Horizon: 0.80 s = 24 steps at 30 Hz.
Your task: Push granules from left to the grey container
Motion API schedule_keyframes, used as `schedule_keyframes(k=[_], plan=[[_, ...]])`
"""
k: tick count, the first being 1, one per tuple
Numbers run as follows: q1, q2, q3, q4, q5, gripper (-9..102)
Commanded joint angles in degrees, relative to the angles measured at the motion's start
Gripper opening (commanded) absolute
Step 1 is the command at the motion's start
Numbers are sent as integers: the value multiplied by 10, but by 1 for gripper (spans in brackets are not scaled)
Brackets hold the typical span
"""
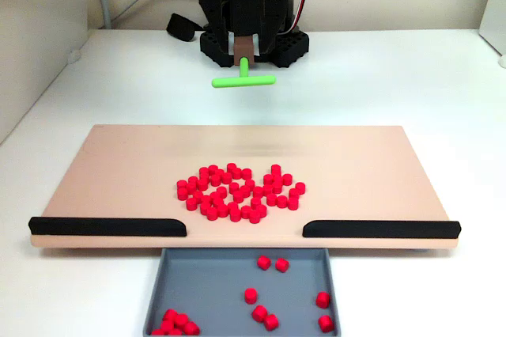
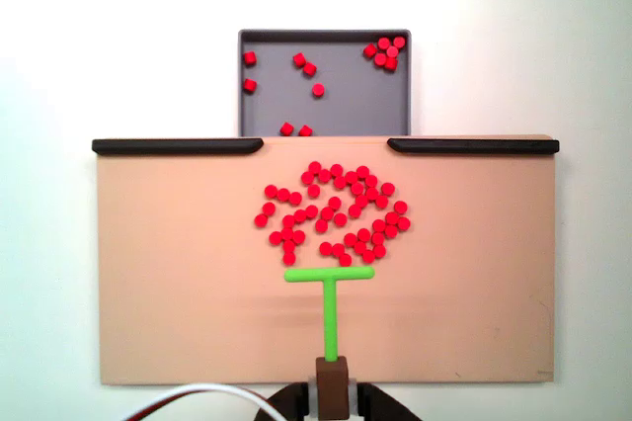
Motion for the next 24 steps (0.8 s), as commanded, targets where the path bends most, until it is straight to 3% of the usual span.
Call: schedule_keyframes(k=[1, 24], plan=[[-2, 20, -3, -1, -4, 0], [3, 25, -3, -1, -25, 0]])
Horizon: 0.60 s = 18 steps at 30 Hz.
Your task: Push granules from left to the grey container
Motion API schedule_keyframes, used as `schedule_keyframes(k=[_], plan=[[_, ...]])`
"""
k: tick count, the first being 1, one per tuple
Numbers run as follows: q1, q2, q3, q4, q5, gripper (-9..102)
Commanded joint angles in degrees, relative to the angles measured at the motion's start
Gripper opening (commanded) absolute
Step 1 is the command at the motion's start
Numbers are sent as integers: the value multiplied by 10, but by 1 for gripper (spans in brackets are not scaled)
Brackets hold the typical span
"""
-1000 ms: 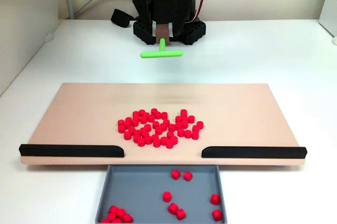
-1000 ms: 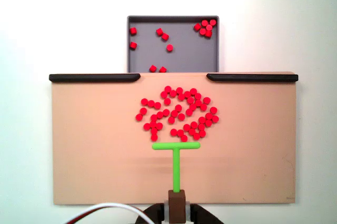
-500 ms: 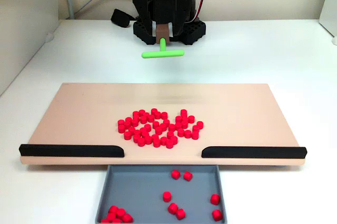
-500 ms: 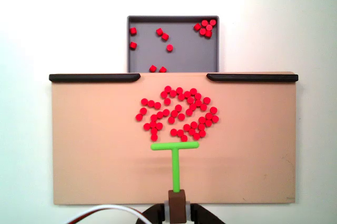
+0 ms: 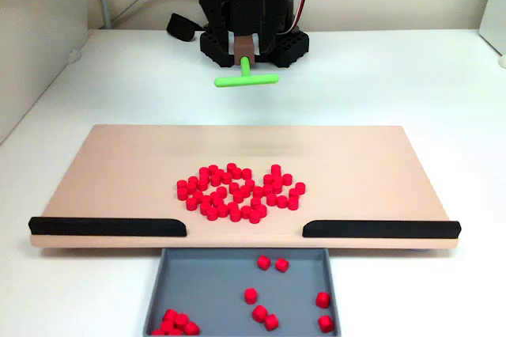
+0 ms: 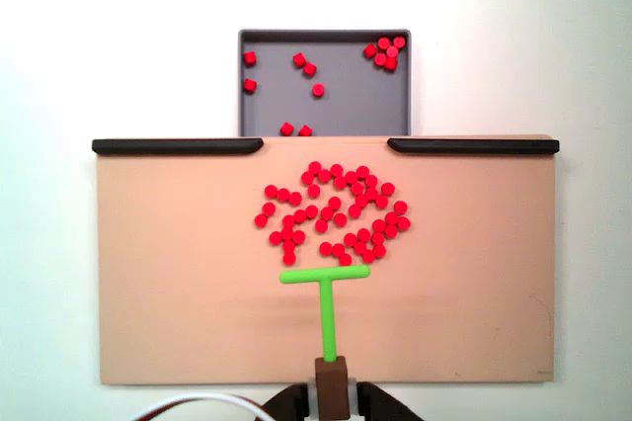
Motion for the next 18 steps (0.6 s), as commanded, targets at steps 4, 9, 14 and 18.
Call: schedule_keyframes(k=[4, 9, 14, 18], plan=[[-4, 7, -3, -1, -6, 0], [-8, 7, -4, -1, 0, 0], [0, 13, -5, -1, 20, 0], [0, 18, -10, -1, 40, 0]])
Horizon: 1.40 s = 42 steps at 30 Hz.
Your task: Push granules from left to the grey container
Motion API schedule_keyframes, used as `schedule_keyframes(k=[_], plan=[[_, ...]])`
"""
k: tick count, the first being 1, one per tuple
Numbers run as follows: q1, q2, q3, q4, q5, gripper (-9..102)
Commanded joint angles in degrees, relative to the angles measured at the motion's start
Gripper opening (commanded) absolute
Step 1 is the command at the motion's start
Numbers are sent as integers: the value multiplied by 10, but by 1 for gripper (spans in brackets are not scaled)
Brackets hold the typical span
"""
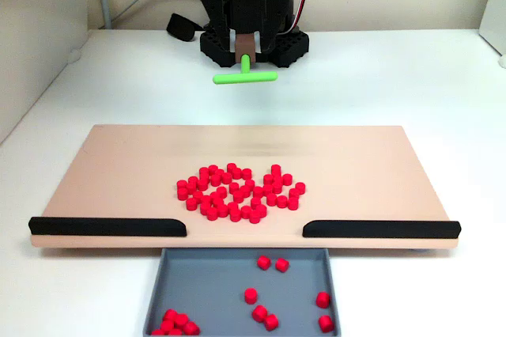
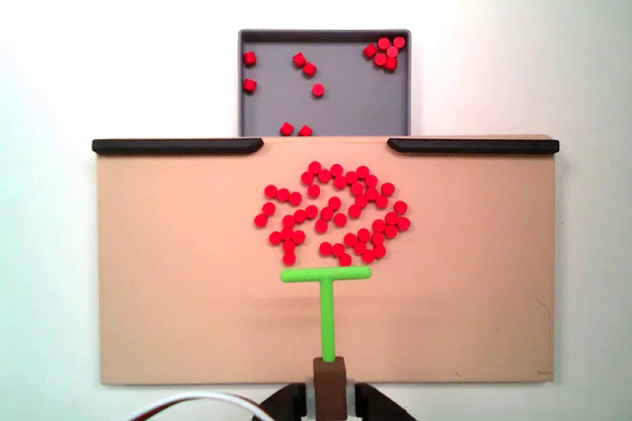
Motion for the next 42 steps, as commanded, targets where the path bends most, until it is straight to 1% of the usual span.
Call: schedule_keyframes(k=[1, 4, 9, 15, 18, 23, 26, 42], plan=[[4, 18, -11, -1, 19, 0], [-7, 25, -11, -1, 58, 0], [-24, 44, -3, 0, 166, 0], [-34, 49, -4, 5, 319, 0], [-53, 33, -7, 5, 402, 0], [-88, -43, -14, 4, 548, 0], [-105, -69, -22, -1, 615, 0], [-181, -225, -236, 6, 861, 0]])
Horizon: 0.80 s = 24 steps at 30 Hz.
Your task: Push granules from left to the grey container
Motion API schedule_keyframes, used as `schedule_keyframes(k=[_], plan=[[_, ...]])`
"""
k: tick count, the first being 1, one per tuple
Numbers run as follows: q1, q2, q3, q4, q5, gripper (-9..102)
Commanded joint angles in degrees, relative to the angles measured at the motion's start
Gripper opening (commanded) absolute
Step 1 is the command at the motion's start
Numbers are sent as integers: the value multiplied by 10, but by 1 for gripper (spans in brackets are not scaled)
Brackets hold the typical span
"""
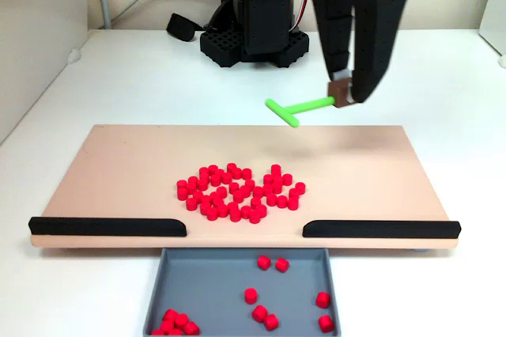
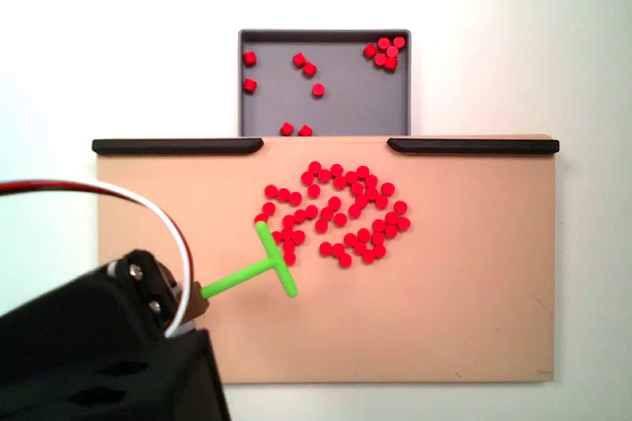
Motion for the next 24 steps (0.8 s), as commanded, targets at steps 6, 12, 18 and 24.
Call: schedule_keyframes(k=[6, 12, 18, 24], plan=[[-34, -54, -89, 4, 105, 0], [-54, -93, -115, 5, 173, 0], [-60, -128, -146, 5, 214, 0], [-54, -172, -178, 5, 240, 0]])
